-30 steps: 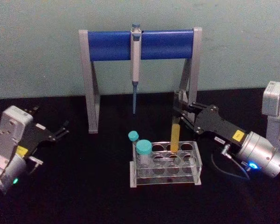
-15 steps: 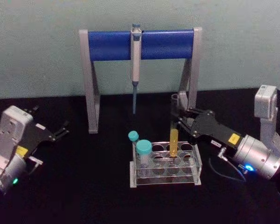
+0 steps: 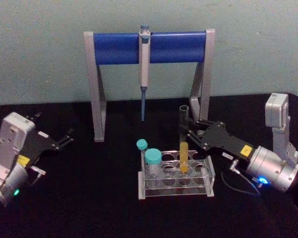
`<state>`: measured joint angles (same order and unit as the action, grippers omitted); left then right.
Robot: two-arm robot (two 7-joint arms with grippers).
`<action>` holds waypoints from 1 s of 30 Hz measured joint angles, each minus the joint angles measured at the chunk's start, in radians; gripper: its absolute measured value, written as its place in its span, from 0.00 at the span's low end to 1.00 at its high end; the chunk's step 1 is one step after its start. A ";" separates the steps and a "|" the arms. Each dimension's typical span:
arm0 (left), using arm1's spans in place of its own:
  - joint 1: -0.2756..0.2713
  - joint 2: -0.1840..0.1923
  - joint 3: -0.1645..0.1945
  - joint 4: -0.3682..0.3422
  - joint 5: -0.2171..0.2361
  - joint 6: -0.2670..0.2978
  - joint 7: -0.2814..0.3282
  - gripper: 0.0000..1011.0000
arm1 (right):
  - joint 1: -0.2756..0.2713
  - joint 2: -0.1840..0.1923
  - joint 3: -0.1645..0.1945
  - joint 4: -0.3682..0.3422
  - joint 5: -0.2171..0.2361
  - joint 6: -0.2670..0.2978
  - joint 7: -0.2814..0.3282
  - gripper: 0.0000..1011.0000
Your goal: Pick up the test tube from the test tube rack, shake it, then place it back into the test tube rack.
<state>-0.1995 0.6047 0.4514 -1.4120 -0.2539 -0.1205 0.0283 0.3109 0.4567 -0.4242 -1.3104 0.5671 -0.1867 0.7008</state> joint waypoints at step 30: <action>0.000 0.000 0.000 0.000 0.000 0.000 0.000 0.99 | 0.028 -0.013 -0.025 0.051 -0.024 0.035 -0.009 0.23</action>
<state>-0.1995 0.6047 0.4514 -1.4120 -0.2539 -0.1205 0.0283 0.3394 0.4432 -0.4489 -1.2597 0.5435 -0.1522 0.6921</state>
